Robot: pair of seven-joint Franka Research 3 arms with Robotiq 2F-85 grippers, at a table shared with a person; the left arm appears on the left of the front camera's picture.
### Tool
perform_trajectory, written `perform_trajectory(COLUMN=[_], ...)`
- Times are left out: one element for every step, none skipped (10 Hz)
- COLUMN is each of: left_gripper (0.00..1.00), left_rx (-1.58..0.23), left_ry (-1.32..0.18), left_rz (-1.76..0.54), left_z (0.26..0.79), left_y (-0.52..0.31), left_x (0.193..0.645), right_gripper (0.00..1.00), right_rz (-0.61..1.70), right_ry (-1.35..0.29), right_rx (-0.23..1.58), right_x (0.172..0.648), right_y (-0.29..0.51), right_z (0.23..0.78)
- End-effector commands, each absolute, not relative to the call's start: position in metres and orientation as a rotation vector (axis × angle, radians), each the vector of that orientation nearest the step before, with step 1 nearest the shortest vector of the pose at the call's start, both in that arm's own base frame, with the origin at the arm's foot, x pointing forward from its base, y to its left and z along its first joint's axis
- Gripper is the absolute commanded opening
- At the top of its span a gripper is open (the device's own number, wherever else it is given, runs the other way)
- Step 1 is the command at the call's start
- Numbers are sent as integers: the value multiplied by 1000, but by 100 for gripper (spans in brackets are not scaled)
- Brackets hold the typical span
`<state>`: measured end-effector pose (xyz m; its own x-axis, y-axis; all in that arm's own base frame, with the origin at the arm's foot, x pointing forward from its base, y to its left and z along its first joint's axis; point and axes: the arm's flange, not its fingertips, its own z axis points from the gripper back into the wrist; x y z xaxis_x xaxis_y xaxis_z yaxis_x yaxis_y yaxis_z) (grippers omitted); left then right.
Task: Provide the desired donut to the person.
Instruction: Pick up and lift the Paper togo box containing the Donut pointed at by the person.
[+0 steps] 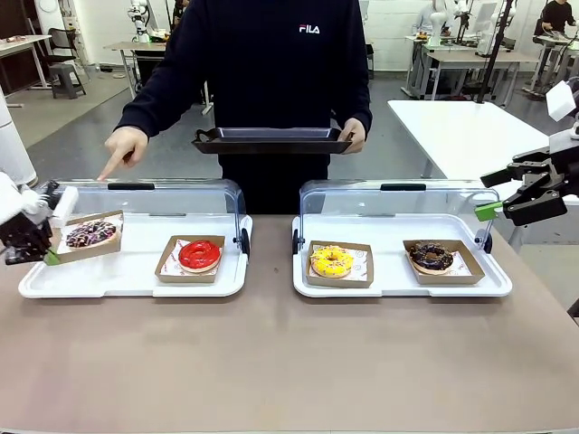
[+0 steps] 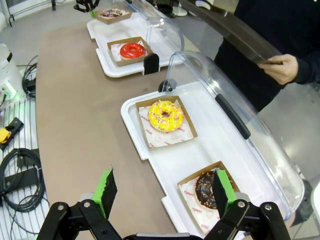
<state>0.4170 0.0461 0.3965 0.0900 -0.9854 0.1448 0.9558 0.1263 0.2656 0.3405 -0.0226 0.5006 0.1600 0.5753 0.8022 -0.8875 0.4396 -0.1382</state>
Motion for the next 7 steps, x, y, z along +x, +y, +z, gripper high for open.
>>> perform_trajectory(left_gripper=[0, 0, 0, 0, 0, 0, 0], left_rx=[26, -21, -50, 16, 34, 73, 149], left_ry=[-246, -216, -216, -262, -301, -337, -379], left_rz=[-1439, -1463, -1481, -1450, -1460, -1472, -1478], left_z=[407, 420, 431, 441, 457, 472, 489], left_y=[55, 60, 64, 67, 69, 68, 66], left_x=[330, 307, 290, 278, 262, 250, 244], right_gripper=[100, 100, 100, 100, 100, 100, 100], right_rz=[1094, 1094, 1094, 1094, 1094, 1094, 1094], right_ry=[-944, -944, -944, -944, -944, -944, -944], right_rx=[427, 427, 427, 427, 427, 427, 427], right_x=[345, 345, 345, 345, 345, 345, 345], right_y=[-22, -22, -22, -22, -22, -22, -22], right_z=[499, 499, 499, 499, 499, 499, 499])
